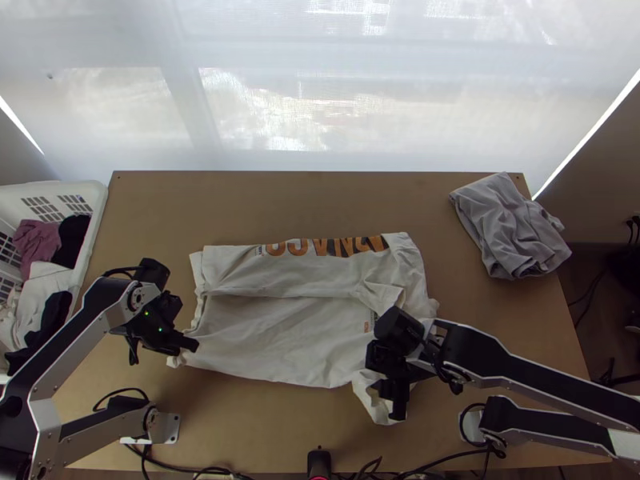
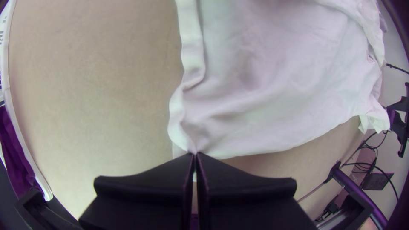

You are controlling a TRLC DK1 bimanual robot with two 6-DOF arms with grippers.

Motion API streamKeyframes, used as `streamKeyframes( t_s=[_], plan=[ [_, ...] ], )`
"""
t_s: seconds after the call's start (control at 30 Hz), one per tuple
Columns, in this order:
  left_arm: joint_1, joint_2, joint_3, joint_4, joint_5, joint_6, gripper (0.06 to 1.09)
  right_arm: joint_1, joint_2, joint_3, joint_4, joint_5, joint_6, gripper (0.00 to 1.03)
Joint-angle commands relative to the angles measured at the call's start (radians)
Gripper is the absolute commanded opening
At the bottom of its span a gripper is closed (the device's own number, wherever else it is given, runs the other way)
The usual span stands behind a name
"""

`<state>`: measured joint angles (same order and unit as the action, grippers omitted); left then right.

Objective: Fold the t-shirt

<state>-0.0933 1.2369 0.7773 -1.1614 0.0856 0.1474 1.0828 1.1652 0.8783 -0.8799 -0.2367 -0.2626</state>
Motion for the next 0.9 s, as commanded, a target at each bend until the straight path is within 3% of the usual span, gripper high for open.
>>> streamKeyframes(
  t_s=[0.0,0.17,0.87],
  plan=[
    [0.001,0.012,0.010,0.002,0.002,0.000,0.09,0.003,0.013,-0.007,0.024,-0.023,0.003,0.26],
    [0.003,0.012,0.011,0.000,0.000,0.000,0.09,0.003,0.031,-0.010,0.036,-0.032,0.005,0.03],
    [0.017,-0.019,0.149,-0.067,0.005,-0.003,0.09,-0.185,-0.147,0.067,-0.070,-0.030,0.010,0.03]
  ],
)
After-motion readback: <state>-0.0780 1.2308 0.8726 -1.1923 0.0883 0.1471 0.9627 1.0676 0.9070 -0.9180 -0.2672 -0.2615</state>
